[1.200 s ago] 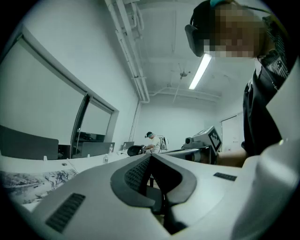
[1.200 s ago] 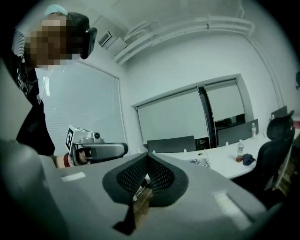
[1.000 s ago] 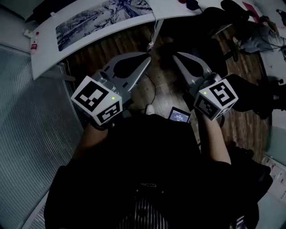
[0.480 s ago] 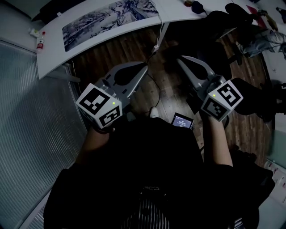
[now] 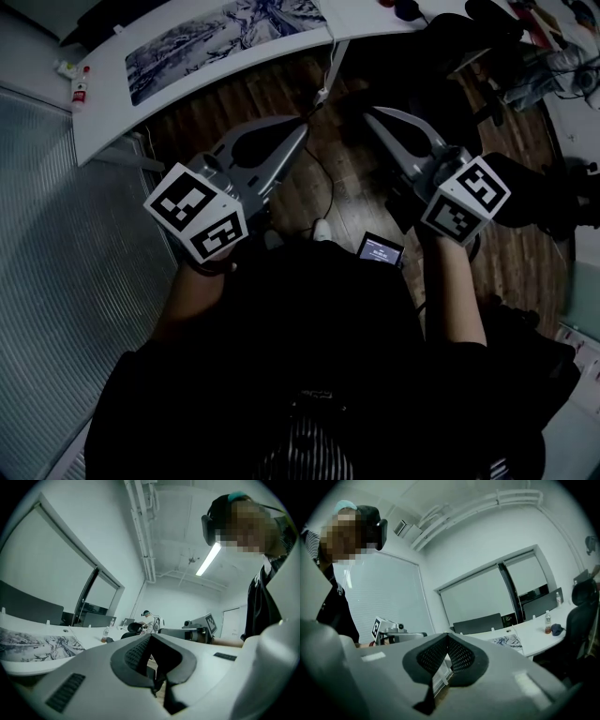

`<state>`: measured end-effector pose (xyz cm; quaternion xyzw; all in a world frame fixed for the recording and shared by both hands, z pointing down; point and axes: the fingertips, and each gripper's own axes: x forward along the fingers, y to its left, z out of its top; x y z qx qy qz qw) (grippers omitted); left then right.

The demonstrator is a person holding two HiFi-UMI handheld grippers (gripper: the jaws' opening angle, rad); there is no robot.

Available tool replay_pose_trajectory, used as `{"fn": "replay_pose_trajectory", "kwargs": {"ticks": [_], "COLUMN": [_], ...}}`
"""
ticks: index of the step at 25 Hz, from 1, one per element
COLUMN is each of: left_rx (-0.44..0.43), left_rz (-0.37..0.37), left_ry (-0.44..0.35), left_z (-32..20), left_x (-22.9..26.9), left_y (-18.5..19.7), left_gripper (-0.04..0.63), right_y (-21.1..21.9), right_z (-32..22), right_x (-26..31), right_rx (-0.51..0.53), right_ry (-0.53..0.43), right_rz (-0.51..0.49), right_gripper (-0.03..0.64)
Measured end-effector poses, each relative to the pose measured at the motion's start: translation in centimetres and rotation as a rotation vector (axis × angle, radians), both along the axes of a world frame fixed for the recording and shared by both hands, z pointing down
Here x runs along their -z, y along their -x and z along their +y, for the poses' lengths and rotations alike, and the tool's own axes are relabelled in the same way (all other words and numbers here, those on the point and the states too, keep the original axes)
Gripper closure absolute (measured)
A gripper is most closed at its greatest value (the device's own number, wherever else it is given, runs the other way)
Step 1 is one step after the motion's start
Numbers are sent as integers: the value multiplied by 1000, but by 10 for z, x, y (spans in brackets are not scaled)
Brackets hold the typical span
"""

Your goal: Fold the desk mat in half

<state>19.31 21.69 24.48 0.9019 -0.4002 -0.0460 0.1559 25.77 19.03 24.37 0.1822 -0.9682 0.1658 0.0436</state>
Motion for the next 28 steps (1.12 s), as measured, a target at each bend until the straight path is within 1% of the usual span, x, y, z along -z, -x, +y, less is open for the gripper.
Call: {"fn": "replay_pose_trajectory", "kwargs": {"ticks": [3,6,10,13,16,20,23,27,28], "left_rx": [-10,-34,-33,-20,-13,-13,1,71,73], "left_rz": [-4,-11,-1,-9,-14,-7,-4,32,35], "left_ry": [-16,-37,-41,-57,-79,-104,-105,-99,-92], "left_z": [4,14,13,16,21,27,28,29,30], "left_x": [2,3,5,2,4,14,16,14,13], "left_y": [-5,-10,-3,-1,5,15,28,49,53], "left_gripper": [588,588,588,587,587,588,588,588,588], "right_y": [0,1,10,14,18,19,29,44,48], "right_z": [6,21,18,25,31,31,33,28,27], "right_x": [-1,-3,-5,-6,-10,-6,-2,15,19], "right_rx": [-9,28,-6,4,1,-15,-11,-48,-52], "right_ry": [-10,12,12,-13,-14,9,-8,-28,-32], "right_rz": [-28,-87,-73,-36,-5,-14,-5,-32,-35], "right_gripper": [614,614,614,614,614,614,614,614,614]}}
